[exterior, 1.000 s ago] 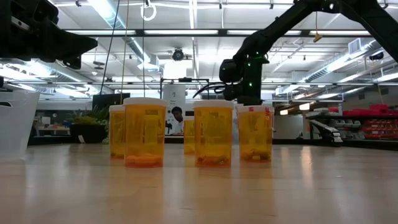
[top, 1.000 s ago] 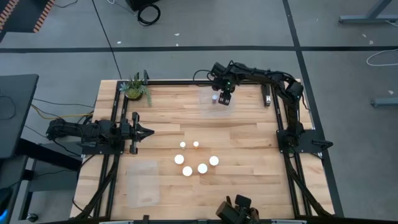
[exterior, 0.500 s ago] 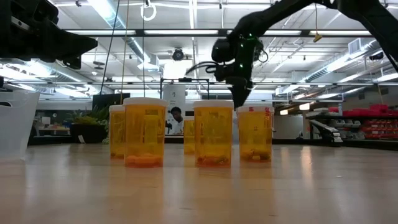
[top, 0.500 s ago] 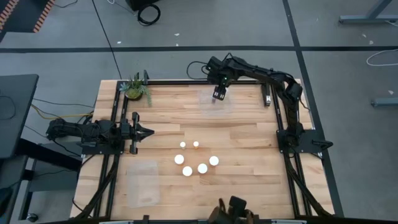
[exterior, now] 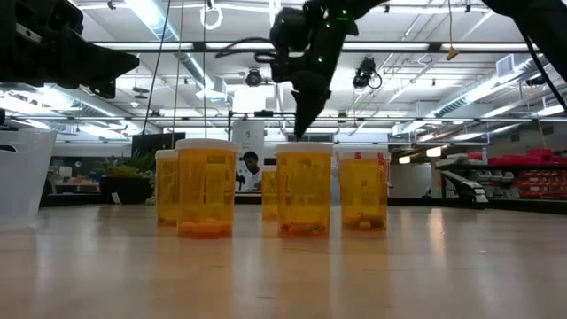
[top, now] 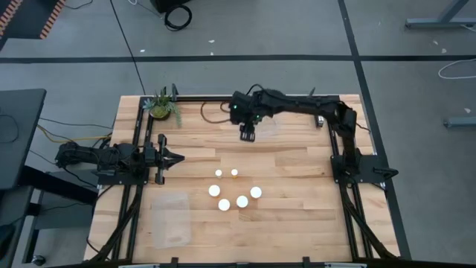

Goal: Pick and place medicine bottles into bin by pill shape (circle, oval)
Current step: Put the small orange pill bottle into the top transparent bin

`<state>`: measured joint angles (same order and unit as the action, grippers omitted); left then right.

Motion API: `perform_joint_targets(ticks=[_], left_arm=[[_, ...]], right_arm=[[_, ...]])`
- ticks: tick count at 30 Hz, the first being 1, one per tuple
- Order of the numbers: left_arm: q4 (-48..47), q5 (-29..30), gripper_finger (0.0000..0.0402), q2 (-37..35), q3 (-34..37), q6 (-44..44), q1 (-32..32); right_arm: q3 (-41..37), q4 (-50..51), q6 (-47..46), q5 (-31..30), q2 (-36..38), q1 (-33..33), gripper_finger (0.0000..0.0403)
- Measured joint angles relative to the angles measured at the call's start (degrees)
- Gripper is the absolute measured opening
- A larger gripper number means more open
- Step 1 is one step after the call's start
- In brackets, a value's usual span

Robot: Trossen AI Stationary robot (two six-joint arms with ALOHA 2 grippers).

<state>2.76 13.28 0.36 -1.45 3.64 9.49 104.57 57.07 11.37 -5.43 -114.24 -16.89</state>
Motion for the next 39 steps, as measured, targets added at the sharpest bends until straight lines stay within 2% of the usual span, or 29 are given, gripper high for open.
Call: perform_joint_targets(ticks=[7, 13, 24, 30, 34, 39], left_arm=[[0.0, 0.0, 0.0026, 0.0, 0.0, 0.0, 0.0], [0.0, 0.0, 0.0035, 0.0, 0.0, 0.0, 0.0], [0.0, 0.0, 0.0026, 0.0, 0.0, 0.0, 0.0], [0.0, 0.0, 0.0034, 0.0, 0.0, 0.0, 0.0], [0.0, 0.0, 0.0035, 0.0, 0.0, 0.0, 0.0], [0.0, 0.0, 0.0027, 0.0, 0.0, 0.0, 0.0]], right_arm=[[-0.1, -2.3, -3.2, 0.0, -0.2, 7.4, 0.0202], [-3.5, -6.4, -3.5, 0.0, -0.5, 13.1, 0.0202], [-3.7, -10.5, -5.1, 0.5, -0.5, 21.7, 0.0203], [-3.5, -12.3, -8.1, -3.1, -4.9, 26.2, 0.0203], [1.4, -7.9, -7.3, -5.5, -8.4, 27.6, 0.0203], [12.3, -2.9, -5.4, -6.0, -11.3, 26.6, 0.0203]])
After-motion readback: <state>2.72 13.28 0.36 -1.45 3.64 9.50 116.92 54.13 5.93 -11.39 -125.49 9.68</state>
